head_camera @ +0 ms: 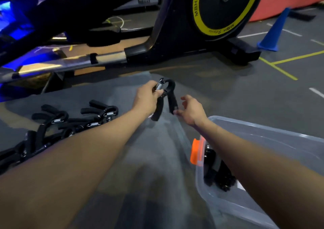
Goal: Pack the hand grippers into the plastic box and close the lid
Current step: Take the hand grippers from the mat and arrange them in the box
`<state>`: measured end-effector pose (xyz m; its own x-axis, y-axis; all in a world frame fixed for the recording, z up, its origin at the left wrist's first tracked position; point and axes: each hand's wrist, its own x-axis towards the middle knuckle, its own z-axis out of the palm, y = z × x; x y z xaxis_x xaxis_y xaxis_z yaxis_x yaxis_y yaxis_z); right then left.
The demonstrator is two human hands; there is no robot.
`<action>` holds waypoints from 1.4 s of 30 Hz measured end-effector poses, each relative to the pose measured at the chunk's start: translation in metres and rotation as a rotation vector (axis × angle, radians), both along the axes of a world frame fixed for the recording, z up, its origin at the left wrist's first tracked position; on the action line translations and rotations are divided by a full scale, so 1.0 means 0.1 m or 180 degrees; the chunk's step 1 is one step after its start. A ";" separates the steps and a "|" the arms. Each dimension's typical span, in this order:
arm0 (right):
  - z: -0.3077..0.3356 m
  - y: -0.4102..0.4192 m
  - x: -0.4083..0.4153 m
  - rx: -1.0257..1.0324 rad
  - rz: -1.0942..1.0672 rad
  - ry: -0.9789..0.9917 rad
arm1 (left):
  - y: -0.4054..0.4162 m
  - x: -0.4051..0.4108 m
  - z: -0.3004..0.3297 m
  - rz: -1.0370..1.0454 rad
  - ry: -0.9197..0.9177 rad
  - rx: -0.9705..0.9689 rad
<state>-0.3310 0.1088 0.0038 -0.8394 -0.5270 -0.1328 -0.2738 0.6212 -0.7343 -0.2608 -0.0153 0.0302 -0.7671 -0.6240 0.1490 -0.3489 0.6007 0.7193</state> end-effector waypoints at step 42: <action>-0.75 1.57 -0.19 0.1731 -0.0211 -0.0644 | 1.25 -0.03 -1.02 -0.1092 -0.1448 0.0045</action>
<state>-0.3502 0.2660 -0.0714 -0.7981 -0.2853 -0.5306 -0.1090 0.9346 -0.3385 -0.2636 0.1093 -0.0721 -0.9112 -0.3272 -0.2503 -0.4120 0.7256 0.5511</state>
